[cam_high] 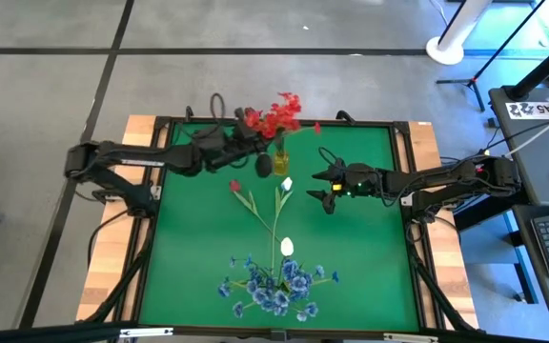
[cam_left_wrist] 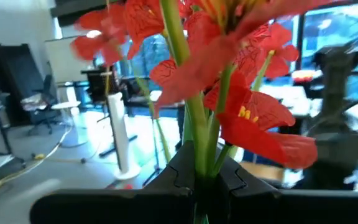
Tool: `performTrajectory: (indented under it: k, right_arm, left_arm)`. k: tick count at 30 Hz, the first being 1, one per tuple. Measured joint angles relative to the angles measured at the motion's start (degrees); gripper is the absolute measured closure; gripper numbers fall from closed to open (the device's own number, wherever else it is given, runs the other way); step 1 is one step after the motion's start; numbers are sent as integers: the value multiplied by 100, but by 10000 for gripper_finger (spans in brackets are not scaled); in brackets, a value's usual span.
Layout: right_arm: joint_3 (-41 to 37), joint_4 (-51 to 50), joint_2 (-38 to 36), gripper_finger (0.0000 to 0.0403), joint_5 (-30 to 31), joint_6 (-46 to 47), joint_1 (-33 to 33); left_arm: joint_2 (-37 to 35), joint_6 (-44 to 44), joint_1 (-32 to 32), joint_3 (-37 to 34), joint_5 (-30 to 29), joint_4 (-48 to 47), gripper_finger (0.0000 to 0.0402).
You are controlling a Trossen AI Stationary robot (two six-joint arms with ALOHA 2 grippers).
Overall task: Sort flowers into vase by color
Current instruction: Remove the red flowers from the yellow vase
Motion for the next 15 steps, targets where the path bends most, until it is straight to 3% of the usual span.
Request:
performTrajectory:
  k: [6,12,15]
  right_arm:
    - [-2,-16,-2,104,0,7,0]
    - [-2,-43,-2,104,0,9,0]
    - [-2,-42,-2,104,2,9,0]
  left_arm:
    - [-1190,-862,-323,2,-18,-1256,396]
    - [-2436,-3292,-537,7,178,-3883,398]
    - [-2775,-4580,-641,9,672,-5320,398]
